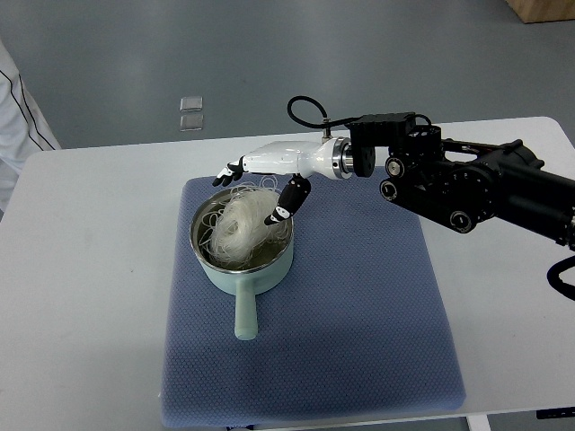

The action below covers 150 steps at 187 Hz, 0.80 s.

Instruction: Put vermicelli into pot with right hand

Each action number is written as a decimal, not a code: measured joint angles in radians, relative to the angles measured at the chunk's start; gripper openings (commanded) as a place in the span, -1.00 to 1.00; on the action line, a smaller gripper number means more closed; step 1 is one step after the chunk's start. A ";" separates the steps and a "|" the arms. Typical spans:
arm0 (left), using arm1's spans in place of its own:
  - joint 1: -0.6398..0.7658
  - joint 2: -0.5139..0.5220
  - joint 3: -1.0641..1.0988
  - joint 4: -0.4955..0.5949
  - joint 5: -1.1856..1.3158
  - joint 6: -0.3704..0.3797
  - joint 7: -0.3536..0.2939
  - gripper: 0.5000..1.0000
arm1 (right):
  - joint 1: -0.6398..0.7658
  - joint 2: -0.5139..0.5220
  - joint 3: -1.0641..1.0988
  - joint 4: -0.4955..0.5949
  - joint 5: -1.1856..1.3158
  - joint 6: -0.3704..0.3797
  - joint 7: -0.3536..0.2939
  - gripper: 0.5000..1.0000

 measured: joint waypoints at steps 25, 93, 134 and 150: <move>0.000 0.000 0.000 0.000 0.000 0.000 0.000 1.00 | 0.011 -0.010 0.015 0.000 0.007 0.000 0.005 0.59; 0.000 0.000 0.000 0.000 0.001 0.000 0.000 1.00 | -0.058 -0.044 0.295 -0.021 0.297 0.014 0.008 0.60; 0.000 0.000 0.000 0.000 0.001 0.000 0.000 1.00 | -0.209 -0.030 0.502 -0.099 0.660 -0.034 0.008 0.65; 0.000 0.000 0.000 0.000 0.001 0.000 0.000 1.00 | -0.255 -0.029 0.548 -0.128 0.782 -0.069 0.008 0.65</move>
